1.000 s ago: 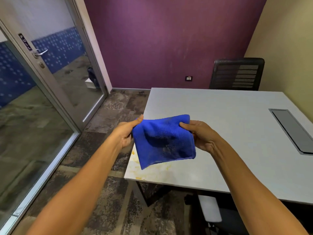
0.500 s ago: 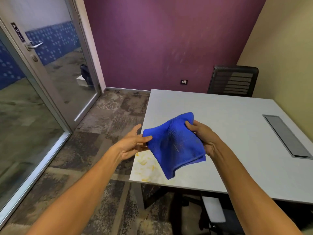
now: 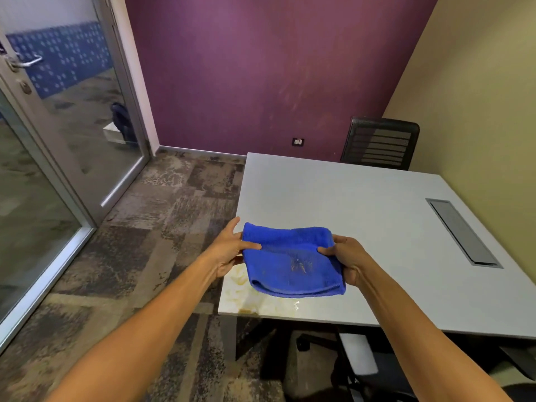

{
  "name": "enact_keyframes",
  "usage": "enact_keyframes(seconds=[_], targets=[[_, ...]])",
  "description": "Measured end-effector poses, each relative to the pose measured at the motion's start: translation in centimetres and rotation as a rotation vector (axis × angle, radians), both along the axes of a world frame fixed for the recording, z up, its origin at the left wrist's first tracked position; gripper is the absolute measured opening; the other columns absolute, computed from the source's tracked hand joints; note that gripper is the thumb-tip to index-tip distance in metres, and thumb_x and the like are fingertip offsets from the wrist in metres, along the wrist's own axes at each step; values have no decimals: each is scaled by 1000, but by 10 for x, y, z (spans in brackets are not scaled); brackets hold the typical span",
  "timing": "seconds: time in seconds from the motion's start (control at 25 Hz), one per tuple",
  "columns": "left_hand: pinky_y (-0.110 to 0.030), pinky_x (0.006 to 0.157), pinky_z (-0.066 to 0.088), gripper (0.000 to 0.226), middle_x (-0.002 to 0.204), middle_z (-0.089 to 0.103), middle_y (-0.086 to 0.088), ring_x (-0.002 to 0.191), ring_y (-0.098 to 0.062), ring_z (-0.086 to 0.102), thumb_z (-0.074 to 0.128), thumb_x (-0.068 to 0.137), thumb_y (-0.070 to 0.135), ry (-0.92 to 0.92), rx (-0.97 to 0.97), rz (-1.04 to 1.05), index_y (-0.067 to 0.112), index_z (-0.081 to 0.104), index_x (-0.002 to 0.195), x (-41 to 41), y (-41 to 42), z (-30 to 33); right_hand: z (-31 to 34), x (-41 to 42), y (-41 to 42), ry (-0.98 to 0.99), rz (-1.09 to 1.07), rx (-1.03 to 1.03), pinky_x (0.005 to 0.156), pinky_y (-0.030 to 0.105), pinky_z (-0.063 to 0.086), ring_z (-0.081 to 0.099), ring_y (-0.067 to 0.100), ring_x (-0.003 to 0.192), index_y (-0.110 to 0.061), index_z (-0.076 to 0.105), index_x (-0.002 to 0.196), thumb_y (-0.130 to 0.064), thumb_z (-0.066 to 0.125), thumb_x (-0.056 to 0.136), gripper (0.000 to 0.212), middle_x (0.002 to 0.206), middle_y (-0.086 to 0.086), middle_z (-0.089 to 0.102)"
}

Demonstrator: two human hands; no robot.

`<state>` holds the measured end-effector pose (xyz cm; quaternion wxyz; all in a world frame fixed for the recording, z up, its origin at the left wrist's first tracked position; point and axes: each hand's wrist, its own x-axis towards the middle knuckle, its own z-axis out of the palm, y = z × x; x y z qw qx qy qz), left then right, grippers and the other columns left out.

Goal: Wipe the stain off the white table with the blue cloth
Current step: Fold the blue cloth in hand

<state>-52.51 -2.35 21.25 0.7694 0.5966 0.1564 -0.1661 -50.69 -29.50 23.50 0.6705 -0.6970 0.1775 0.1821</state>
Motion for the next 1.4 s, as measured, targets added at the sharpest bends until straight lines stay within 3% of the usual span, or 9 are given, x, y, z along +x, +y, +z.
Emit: enact_keyframes(seconds=[0.08, 0.24, 0.32, 0.44, 0.64, 0.76, 1.12, 1.24, 1.4], targets=[[-48, 88, 56, 106, 123, 70, -8, 108, -29, 68, 64, 84, -17, -37, -13, -16, 25, 3, 159, 3, -2, 12, 2, -2, 4, -63, -32, -27, 83, 46, 62, 73, 33, 90, -4, 73, 111, 16, 60, 88, 33, 115, 22, 75], [-35, 74, 60, 77, 111, 71, -10, 95, -22, 70, 50, 83, -27, -362, 6, -15, 25, 47, 139, 15, 4, 45, 31, -4, 14, -400, -181, 15, 77, 42, 63, 71, 32, 89, -12, 72, 90, 9, 57, 90, 26, 94, 10, 77], [-25, 68, 59, 75, 88, 75, -9, 85, -18, 70, 43, 84, -29, -432, 7, 25, 21, 49, 139, 20, 9, 58, 40, -2, 15, -368, -241, 170, 65, 33, 61, 70, 26, 80, -11, 72, 89, -3, 56, 93, 19, 86, 3, 77], [-20, 62, 55, 66, 80, 75, -4, 83, -16, 70, 37, 88, -29, -481, 79, 77, 15, 57, 132, 13, 5, 62, 38, 0, 10, -200, -259, 421, 72, 34, 60, 74, 32, 94, -8, 74, 105, -13, 58, 88, 24, 113, 7, 78], [-35, 70, 53, 30, 97, 75, -4, 90, -26, 67, 46, 99, -9, -401, 155, 145, 12, 67, 101, 9, -4, 41, 26, -8, -3, -307, -226, 218, 67, 33, 61, 70, 25, 84, -19, 71, 118, -1, 54, 101, 30, 105, 7, 75], [-32, 66, 50, 19, 100, 73, 2, 85, -15, 65, 45, 105, 8, -413, 289, 78, 17, 62, 109, 5, -15, 32, 21, -12, -11, -346, -64, 55, 56, 27, 47, 55, 20, 72, -17, 74, 109, 5, 49, 98, 35, 87, 1, 71], [-37, 73, 56, 57, 110, 70, -3, 94, -18, 64, 45, 87, -25, -523, 377, -42, 24, 71, 100, -8, -37, 33, 22, -13, -44, -385, 57, -56, 55, 23, 53, 65, 9, 67, -15, 72, 105, 8, 52, 97, 32, 86, -2, 74], [-26, 71, 58, 66, 103, 73, 1, 94, -12, 69, 43, 81, -30, -577, 361, -67, 27, 77, 74, -12, -39, 47, 25, -9, -60, -404, 135, -12, 65, 27, 59, 71, 16, 84, -11, 70, 114, 15, 46, 97, 40, 103, 3, 75], [-23, 74, 55, 66, 101, 72, -5, 95, -11, 70, 42, 79, -32, -625, 329, -46, 23, 67, 54, -9, -45, 53, 29, -3, -71, -365, 148, 97, 64, 36, 54, 68, 20, 77, -8, 69, 98, 22, 38, 93, 44, 91, 0, 76]])
